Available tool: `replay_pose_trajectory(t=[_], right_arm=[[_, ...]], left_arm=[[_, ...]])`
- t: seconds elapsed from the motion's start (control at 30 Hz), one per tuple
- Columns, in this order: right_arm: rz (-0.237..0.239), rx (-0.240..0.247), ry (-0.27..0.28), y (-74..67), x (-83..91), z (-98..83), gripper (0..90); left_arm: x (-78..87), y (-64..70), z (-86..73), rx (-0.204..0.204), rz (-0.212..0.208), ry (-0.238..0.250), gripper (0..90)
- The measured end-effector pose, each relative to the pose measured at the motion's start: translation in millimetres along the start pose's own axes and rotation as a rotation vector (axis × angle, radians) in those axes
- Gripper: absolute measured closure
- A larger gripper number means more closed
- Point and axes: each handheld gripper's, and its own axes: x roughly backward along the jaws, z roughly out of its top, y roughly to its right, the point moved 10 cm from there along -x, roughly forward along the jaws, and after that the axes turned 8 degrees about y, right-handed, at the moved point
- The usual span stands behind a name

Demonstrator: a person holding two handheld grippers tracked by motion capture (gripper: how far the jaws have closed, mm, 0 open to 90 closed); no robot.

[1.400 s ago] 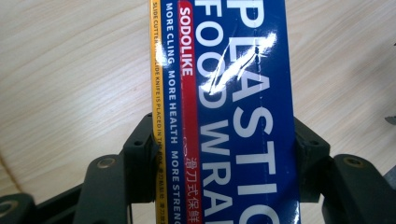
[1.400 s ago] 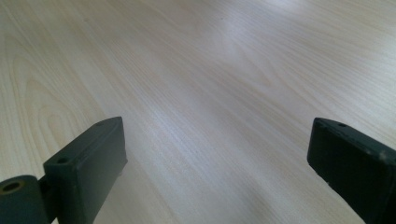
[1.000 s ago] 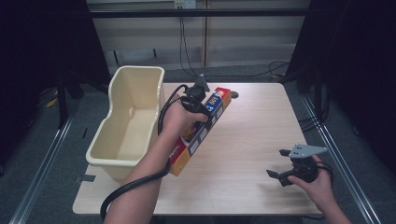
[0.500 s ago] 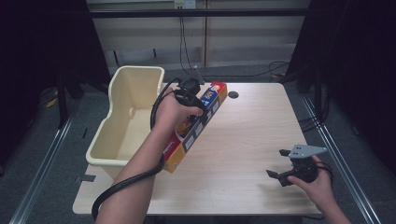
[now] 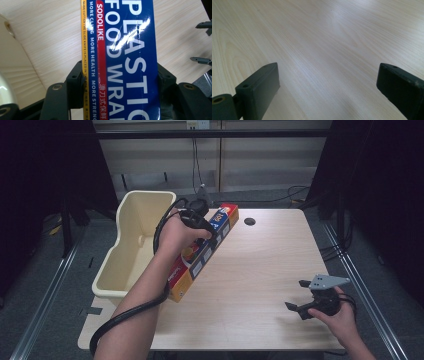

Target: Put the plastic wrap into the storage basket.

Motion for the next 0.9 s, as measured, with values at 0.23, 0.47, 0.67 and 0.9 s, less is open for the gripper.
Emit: replay_pose_trajectory(t=[0.23,0.47,0.67,0.9], right_arm=[[0.002,0.003,0.000,-0.2,-0.6,0.1,4.6],[0.001,0.004,0.001,-0.4,-0.5,0.3,4.6],[0.002,0.005,0.002,-0.5,-0.6,0.6,4.6],[0.001,0.014,0.004,-0.6,-1.3,0.6,4.6]], left_arm=[[13.7,-7.5,-0.7,0.024,0.014,0.002,40.4],[21.2,-12.9,-1.8,0.041,0.016,0.004,40.4],[29.9,-17.5,-1.5,0.050,0.026,0.010,40.5],[40.7,-21.7,-1.8,0.072,0.032,0.020,40.5]])
